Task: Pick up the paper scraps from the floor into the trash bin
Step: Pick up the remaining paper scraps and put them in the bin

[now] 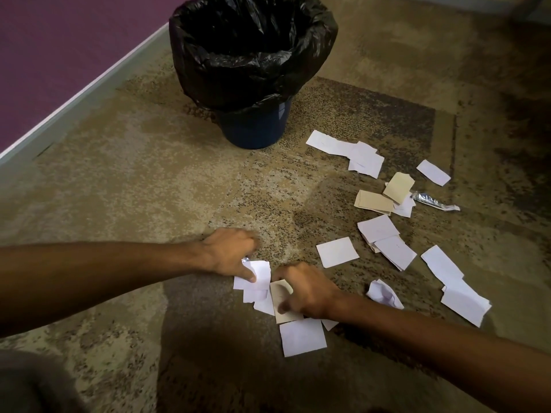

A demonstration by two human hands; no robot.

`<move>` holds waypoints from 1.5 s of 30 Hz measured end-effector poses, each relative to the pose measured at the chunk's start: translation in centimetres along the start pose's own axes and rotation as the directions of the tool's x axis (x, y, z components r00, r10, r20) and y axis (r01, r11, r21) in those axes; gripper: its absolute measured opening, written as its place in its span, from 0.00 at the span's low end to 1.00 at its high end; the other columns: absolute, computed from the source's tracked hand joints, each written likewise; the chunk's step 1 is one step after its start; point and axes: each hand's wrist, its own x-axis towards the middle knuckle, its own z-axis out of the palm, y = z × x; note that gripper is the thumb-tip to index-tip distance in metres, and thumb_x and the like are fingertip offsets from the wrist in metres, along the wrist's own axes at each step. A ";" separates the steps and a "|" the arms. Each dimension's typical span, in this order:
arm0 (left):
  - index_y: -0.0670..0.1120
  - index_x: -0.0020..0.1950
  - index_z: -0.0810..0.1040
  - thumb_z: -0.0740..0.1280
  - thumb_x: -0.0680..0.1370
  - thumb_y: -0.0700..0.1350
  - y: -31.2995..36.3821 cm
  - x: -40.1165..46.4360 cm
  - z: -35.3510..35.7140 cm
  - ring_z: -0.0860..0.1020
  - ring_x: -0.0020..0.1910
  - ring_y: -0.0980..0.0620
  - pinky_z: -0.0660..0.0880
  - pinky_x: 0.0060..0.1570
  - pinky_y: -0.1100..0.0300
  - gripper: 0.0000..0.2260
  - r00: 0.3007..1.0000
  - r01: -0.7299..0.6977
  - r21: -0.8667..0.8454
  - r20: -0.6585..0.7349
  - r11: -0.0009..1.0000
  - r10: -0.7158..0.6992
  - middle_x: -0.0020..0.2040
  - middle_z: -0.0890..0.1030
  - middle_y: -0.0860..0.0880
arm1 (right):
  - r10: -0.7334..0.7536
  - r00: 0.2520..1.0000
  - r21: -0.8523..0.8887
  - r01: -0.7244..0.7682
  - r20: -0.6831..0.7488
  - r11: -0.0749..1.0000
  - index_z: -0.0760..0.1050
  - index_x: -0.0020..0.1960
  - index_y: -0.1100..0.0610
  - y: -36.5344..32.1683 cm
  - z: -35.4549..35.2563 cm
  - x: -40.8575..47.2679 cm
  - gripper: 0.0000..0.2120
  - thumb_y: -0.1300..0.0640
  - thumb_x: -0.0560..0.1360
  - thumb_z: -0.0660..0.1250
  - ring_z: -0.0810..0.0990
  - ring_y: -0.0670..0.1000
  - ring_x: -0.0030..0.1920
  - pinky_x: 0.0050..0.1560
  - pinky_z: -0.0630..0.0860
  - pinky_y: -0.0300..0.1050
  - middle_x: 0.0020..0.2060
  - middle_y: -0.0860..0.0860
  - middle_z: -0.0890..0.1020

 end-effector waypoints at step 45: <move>0.40 0.46 0.80 0.76 0.69 0.33 -4.6 -2.0 -19.9 0.78 0.39 0.55 0.75 0.43 0.61 0.09 0.803 -0.151 -0.764 -0.465 0.627 -0.374 0.42 0.81 0.45 | -0.047 0.784 0.085 0.126 -0.619 0.988 0.81 0.51 0.55 0.7 -19.9 -0.5 0.09 0.52 0.74 0.72 0.81 0.43 0.32 0.35 0.81 0.46 0.41 0.50 0.85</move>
